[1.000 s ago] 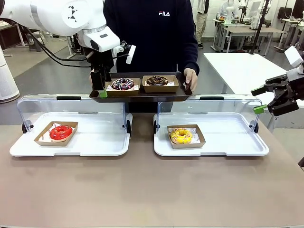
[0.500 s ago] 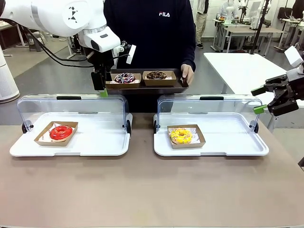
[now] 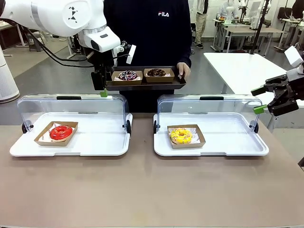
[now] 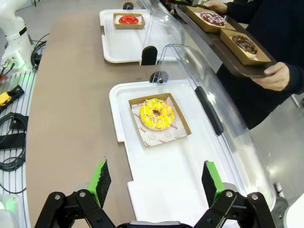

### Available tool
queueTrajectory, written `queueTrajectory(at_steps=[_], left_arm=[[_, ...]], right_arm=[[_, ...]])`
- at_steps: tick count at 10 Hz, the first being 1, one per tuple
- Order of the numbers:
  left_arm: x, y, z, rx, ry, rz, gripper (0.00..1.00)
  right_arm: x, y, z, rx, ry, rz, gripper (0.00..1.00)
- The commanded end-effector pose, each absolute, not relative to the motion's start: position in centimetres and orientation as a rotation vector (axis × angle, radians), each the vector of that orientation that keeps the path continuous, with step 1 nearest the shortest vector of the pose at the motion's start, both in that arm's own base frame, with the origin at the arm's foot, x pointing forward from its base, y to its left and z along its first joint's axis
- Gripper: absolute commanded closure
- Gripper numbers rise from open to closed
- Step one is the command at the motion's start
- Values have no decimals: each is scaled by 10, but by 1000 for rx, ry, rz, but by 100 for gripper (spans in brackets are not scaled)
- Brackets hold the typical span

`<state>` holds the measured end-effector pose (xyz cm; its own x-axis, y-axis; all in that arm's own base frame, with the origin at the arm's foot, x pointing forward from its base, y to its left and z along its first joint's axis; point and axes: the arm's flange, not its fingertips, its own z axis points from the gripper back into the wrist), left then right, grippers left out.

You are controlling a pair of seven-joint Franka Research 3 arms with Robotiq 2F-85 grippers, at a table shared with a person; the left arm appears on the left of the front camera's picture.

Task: Provide the desired donut to the person.
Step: Place the picked Paper togo box onto the Handle tray extended by the person.

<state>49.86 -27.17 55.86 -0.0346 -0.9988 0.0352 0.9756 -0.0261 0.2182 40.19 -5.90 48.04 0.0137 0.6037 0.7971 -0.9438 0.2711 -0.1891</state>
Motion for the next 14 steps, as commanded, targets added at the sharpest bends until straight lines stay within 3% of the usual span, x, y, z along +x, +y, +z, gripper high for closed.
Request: queueTrajectory(at_steps=[1, 3, 5, 8, 14], left_arm=[[501, -272, 558, 157, -215, -1591, 0], [499, -272, 559, 142, -204, -1594, 0], [447, -182, 583, -74, -319, -1520, 0], [396, -86, 570, -327, -542, -1434, 0], [349, 7, 508, -414, -767, -1202, 0]], right_arm=[[403, -58, 479, 472, -949, 1275, 0], [403, -58, 479, 472, -949, 1275, 0], [403, -58, 479, 472, -949, 1275, 0], [403, -58, 479, 472, -949, 1275, 0], [403, -58, 479, 472, -949, 1275, 0]])
